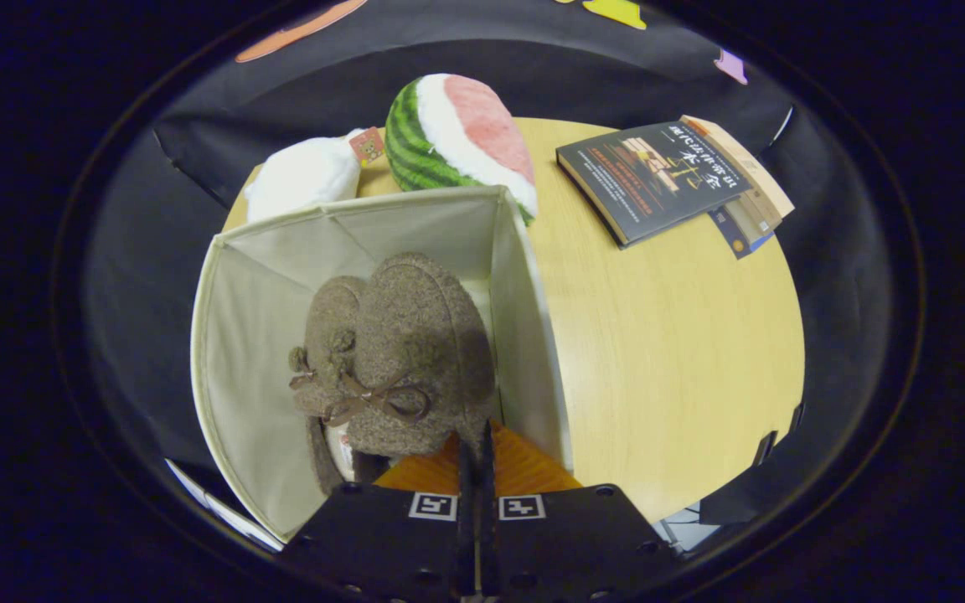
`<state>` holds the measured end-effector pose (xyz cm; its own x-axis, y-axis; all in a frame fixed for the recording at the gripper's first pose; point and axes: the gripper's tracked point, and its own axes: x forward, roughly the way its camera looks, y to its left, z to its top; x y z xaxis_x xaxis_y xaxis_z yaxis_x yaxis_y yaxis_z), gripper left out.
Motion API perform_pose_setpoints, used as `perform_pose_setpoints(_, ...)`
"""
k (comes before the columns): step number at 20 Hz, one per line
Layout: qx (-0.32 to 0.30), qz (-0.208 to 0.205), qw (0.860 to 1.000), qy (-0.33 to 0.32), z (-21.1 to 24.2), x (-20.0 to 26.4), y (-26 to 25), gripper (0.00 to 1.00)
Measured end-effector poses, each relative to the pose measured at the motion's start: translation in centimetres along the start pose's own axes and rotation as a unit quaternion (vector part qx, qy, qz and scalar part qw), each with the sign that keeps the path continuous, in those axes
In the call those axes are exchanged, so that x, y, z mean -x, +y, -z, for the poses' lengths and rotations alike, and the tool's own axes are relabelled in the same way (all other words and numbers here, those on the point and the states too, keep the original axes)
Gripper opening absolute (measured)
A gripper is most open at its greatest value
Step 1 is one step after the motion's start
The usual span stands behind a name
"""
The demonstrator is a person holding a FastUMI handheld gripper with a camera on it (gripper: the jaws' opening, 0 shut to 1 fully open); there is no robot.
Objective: Open the storage box then place both shoes into the box .Put the left shoe in first, then the right shoe, with the right side of both shoes facing outward in a uniform manner.
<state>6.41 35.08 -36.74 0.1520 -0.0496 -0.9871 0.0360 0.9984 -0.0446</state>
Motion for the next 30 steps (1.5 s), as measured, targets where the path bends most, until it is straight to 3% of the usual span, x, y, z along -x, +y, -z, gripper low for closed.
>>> perform_pose_setpoints(7, 0.020, -0.008, 0.999, -0.046, -1.2, 1.7, 1.0, 0.16)
perform_pose_setpoints(11, 0.048, -0.034, 0.995, -0.075, -0.8, 4.8, 1.8, 0.56)
perform_pose_setpoints(16, 0.070, -0.055, 0.983, -0.163, -1.7, 10.8, 0.7, 0.97)
perform_pose_setpoints(18, 0.082, -0.053, 0.970, -0.223, -2.6, 14.0, -0.8, 0.97)
perform_pose_setpoints(23, 0.115, -0.054, 0.921, -0.368, -2.3, 22.0, -4.1, 0.96)
perform_pose_setpoints(27, 0.154, -0.062, 0.876, -0.452, -0.5, 27.3, -6.6, 0.96)
perform_pose_setpoints(30, 0.145, -0.091, 0.854, -0.491, 1.7, 30.8, -8.0, 0.96)
